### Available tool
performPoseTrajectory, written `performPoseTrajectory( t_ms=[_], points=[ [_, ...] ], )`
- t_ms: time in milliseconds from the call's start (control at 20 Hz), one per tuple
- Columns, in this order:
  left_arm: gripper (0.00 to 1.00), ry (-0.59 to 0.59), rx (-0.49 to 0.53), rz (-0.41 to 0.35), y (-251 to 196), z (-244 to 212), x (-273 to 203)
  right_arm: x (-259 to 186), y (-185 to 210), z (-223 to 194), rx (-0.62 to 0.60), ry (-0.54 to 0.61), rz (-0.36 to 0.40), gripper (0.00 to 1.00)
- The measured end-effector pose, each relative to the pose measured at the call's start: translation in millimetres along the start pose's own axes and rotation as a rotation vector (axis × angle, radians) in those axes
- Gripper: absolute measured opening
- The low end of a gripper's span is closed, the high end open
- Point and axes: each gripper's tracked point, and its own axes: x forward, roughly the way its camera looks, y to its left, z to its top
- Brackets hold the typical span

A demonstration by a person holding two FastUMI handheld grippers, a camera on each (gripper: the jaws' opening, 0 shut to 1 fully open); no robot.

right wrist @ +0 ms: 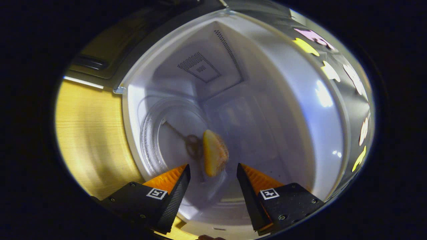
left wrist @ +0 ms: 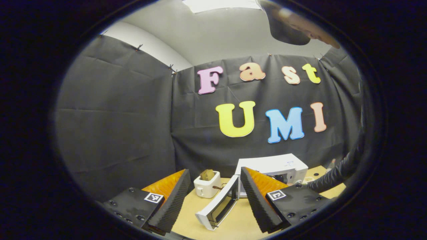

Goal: Open the microwave oven with the left hand, put the food in, and close the microwave oven.

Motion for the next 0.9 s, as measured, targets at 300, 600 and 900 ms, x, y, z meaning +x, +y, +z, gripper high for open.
performPoseTrajectory(
  t_ms=[300,600,900],
  points=[
    [1.0,-0.042,-0.057,-0.121,-25.3,-3.8,32.7,-99.3,-15.3,-13.3,0.203,-0.074,0.012,0.86],
    [1.0,-0.026,-0.103,-0.281,-70.1,-25.0,66.5,-203.4,-69.5,-35.8,0.632,-0.058,-0.051,0.86],
    [0.94,-0.044,-0.132,-0.413,-104.9,-24.1,93.5,-291.7,-134.5,-45.6,0.909,-0.104,-0.166,0.85]
  ],
)
